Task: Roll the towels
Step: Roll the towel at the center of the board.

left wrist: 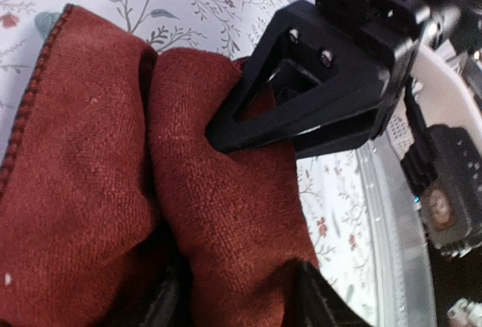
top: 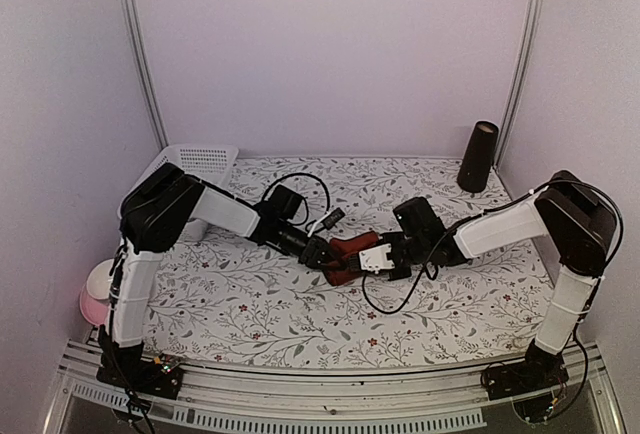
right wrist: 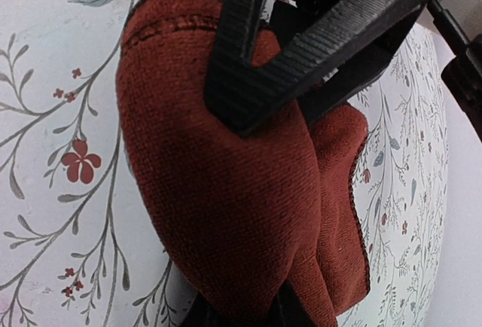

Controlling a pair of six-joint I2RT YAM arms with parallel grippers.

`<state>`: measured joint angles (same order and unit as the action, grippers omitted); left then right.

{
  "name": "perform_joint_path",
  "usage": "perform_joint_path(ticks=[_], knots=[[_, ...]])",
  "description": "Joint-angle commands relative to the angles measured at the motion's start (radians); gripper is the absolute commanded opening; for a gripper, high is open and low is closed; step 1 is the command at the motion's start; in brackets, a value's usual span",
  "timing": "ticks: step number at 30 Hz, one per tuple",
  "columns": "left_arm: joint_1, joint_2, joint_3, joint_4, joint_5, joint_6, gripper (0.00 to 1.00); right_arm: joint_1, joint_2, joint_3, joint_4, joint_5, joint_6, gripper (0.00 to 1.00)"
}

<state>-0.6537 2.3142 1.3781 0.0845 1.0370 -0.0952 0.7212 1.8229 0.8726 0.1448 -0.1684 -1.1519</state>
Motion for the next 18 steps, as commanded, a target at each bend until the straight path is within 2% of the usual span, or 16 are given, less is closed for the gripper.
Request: perform_joint_path(ticks=[1, 5, 10, 18], knots=[[0.024, -0.088, -0.059, -0.046, -0.165, 0.052, 0.58, 0.001, 0.033, 0.013, -0.212, -0.01, 0.006, 0.12], [0.021, -0.244, -0.15, 0.026, -0.281, 0.099, 0.78, -0.002, 0.026, 0.051, -0.382, -0.071, 0.002, 0.12], [-0.01, -0.411, -0.3, 0.152, -0.404, 0.167, 0.97, -0.021, 0.029, 0.11, -0.542, -0.16, 0.007, 0.15], [-0.157, -0.465, -0.404, 0.243, -0.577, 0.307, 0.97, -0.067, 0.131, 0.326, -0.908, -0.325, -0.01, 0.2]])
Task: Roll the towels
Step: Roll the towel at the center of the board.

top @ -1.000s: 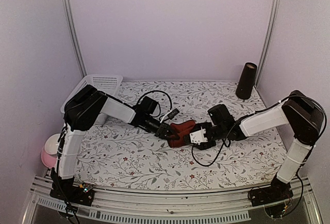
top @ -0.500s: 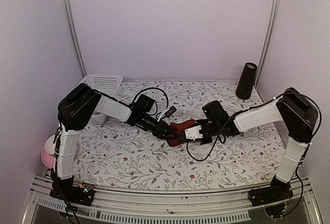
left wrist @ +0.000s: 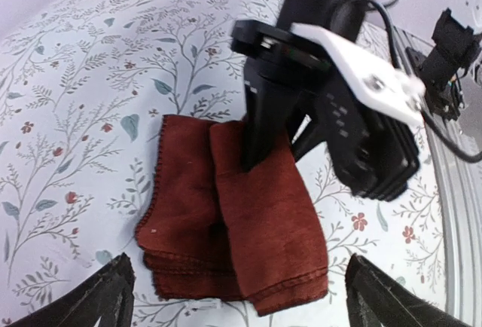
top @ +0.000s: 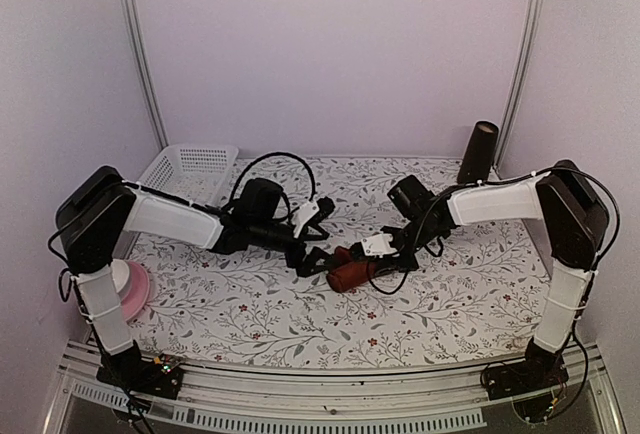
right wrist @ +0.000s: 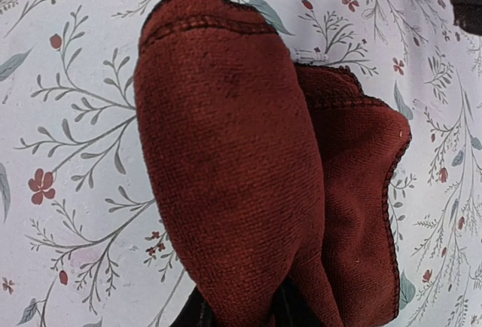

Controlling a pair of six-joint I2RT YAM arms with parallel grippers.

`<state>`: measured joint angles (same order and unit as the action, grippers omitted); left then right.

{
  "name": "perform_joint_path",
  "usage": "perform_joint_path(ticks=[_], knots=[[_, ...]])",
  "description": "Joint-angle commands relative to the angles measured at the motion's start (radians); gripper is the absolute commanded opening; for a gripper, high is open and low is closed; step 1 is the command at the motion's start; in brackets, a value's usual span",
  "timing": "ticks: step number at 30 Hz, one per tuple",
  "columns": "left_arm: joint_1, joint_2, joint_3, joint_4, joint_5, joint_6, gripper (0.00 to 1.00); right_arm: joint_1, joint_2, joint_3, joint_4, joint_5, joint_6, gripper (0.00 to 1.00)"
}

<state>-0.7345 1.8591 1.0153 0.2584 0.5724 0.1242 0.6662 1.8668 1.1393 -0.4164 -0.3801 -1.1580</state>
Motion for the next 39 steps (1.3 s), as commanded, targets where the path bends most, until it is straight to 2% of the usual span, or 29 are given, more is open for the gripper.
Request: perform_joint_path(ticks=[1, 10, 18, 20, 24, 27, 29, 31, 34, 39], knots=[[-0.088, -0.006, -0.042, 0.078, -0.124, 0.083, 0.97, -0.013, 0.107, 0.102, -0.378, -0.12, -0.003, 0.23], [-0.137, 0.075, -0.023, 0.131, -0.208, -0.032, 0.96, -0.02, 0.238, 0.259, -0.502, -0.109, 0.025, 0.26], [-0.141, 0.16, 0.016, 0.122, -0.146, -0.051, 0.84, -0.031, 0.265, 0.299, -0.496, -0.105, 0.049, 0.26], [-0.141, 0.17, 0.025, 0.112, -0.148, -0.055, 0.77, -0.032, 0.264, 0.302, -0.495, -0.105, 0.05, 0.26], [-0.141, 0.193, 0.043, 0.102, -0.145, -0.071, 0.58, -0.033, 0.263, 0.303, -0.483, -0.102, 0.05, 0.26], [-0.141, 0.209, 0.06, 0.085, -0.134, -0.088, 0.37, -0.034, 0.259, 0.298, -0.463, -0.092, 0.057, 0.28], [-0.137, 0.218, 0.064, 0.07, -0.146, -0.11, 0.28, -0.041, 0.242, 0.29, -0.439, -0.093, 0.065, 0.32], [-0.132, 0.224, 0.055, 0.061, -0.153, -0.137, 0.23, -0.051, 0.208, 0.277, -0.414, -0.094, 0.072, 0.42], [-0.118, 0.229, 0.023, 0.083, -0.153, -0.212, 0.21, -0.083, 0.151, 0.25, -0.377, -0.1, 0.082, 0.55], [-0.096, 0.231, -0.036, 0.144, -0.167, -0.346, 0.17, -0.164, 0.062, 0.232, -0.3, -0.111, 0.128, 0.68]])
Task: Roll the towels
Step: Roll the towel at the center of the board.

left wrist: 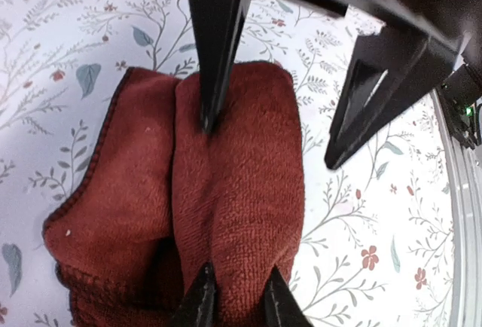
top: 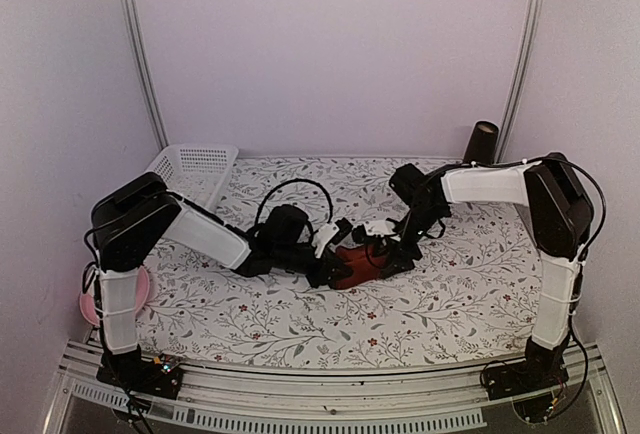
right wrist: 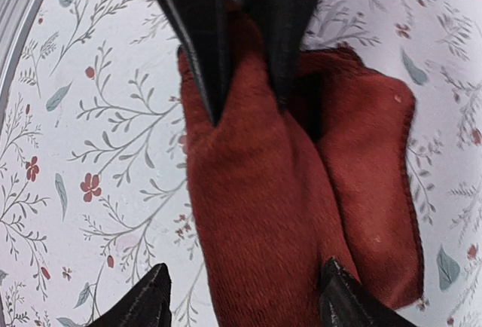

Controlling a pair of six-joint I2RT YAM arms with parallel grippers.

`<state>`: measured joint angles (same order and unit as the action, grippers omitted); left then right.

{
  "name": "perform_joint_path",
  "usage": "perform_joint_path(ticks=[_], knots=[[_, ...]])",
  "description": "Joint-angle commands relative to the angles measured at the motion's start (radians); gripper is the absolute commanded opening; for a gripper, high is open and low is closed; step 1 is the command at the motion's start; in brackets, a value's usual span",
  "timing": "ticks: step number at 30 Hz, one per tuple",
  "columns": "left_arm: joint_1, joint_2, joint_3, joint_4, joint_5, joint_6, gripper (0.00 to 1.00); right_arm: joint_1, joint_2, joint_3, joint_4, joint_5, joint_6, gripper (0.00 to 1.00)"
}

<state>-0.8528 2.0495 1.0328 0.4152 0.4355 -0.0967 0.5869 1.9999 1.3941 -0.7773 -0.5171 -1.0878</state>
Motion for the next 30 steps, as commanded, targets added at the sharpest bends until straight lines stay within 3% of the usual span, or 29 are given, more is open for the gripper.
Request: perform_joint_path(ticks=[1, 7, 13, 17, 22, 30], knots=[[0.023, 0.042, -0.062, 0.001, -0.029, -0.149, 0.17, -0.1, -0.088, -0.023, 0.072, 0.015, 0.069, 0.7], [0.023, 0.082, -0.117, 0.15, 0.009, -0.339, 0.2, -0.154, -0.168, -0.035, 0.121, -0.035, 0.121, 0.77], [0.024, 0.145, -0.159, 0.297, 0.001, -0.507, 0.22, -0.154, -0.212, -0.089, 0.138, -0.128, 0.129, 0.73], [0.022, 0.191, -0.158, 0.373, -0.004, -0.609, 0.22, -0.146, -0.257, -0.171, 0.164, -0.218, 0.034, 0.68], [0.012, 0.213, -0.133, 0.374, -0.053, -0.67, 0.23, -0.08, -0.321, -0.321, 0.299, -0.177, -0.066, 0.65], [-0.012, 0.225, -0.104, 0.365, -0.11, -0.706, 0.24, -0.028, -0.236, -0.287, 0.397, -0.077, 0.023, 0.65]])
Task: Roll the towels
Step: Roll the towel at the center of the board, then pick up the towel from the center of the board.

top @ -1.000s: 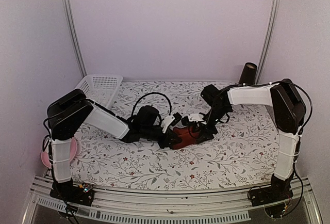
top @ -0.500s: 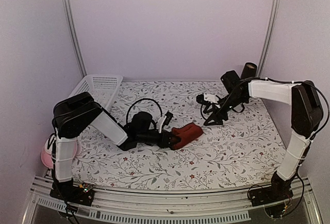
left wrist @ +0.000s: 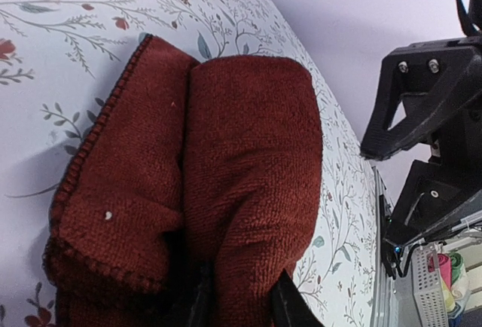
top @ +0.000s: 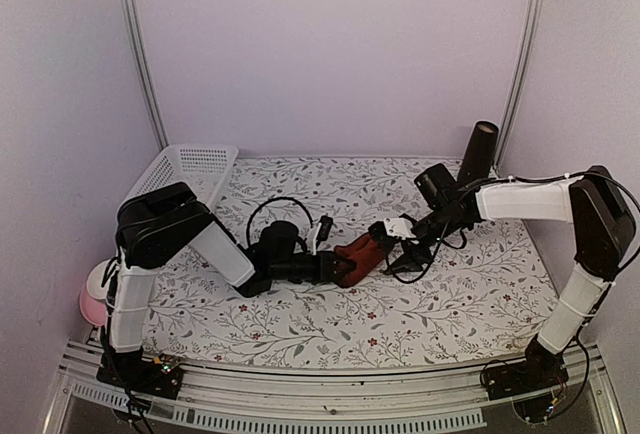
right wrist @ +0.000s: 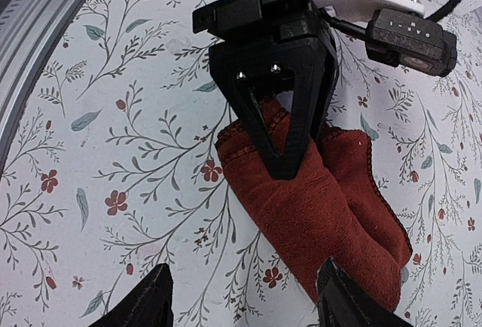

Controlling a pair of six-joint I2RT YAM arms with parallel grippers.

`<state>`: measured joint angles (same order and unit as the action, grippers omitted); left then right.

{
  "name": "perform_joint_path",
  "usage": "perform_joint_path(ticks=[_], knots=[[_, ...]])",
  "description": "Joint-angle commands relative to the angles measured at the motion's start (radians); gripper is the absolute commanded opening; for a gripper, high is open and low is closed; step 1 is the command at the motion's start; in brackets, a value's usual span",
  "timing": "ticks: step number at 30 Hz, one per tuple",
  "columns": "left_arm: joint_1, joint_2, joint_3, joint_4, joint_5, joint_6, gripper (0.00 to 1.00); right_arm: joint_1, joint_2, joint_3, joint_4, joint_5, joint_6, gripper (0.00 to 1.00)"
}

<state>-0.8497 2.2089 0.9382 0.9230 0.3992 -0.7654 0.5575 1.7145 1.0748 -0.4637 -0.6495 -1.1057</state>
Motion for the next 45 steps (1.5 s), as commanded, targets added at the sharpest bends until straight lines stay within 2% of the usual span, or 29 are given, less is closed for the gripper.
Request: perform_joint_path(ticks=[1, 7, 14, 18, 19, 24, 28, 35, 40, 45], knots=[[-0.018, 0.068, -0.008, -0.141, -0.073, -0.04, 0.24, 0.001, 0.06, 0.034, 0.089, 0.065, 0.047, 0.65], [-0.023, 0.073, -0.031, -0.098, -0.1, -0.078, 0.24, 0.004, 0.086, 0.024, 0.092, 0.051, 0.039, 0.65], [-0.029, 0.084, -0.025, -0.082, -0.093, -0.09, 0.24, 0.01, 0.153, 0.079, 0.122, 0.117, 0.106, 0.65], [-0.033, 0.08, -0.03, -0.076, -0.096, -0.094, 0.27, 0.017, 0.205, 0.104, 0.099, 0.141, 0.102, 0.65], [-0.033, 0.078, -0.03, -0.074, -0.097, -0.094, 0.29, 0.018, 0.216, 0.11, 0.091, 0.143, 0.1, 0.65], [-0.037, 0.041, -0.039, -0.077, -0.104, -0.086, 0.52, 0.019, 0.282, 0.142, 0.027, 0.157, 0.09, 0.64], [-0.037, -0.038, -0.032, -0.147, -0.135, -0.031, 0.68, 0.019, 0.313, 0.164, 0.008, 0.161, 0.082, 0.64], [-0.039, -0.184, -0.001, -0.301, -0.223, 0.106, 0.78, 0.019, 0.332, 0.194, -0.026, 0.154, 0.073, 0.64], [-0.04, -0.232, 0.009, -0.344, -0.269, 0.18, 0.85, 0.019, 0.352, 0.229, -0.072, 0.145, 0.054, 0.64], [-0.03, -0.254, 0.079, -0.444, -0.29, 0.242, 0.97, 0.019, 0.36, 0.253, -0.101, 0.138, 0.04, 0.64]])
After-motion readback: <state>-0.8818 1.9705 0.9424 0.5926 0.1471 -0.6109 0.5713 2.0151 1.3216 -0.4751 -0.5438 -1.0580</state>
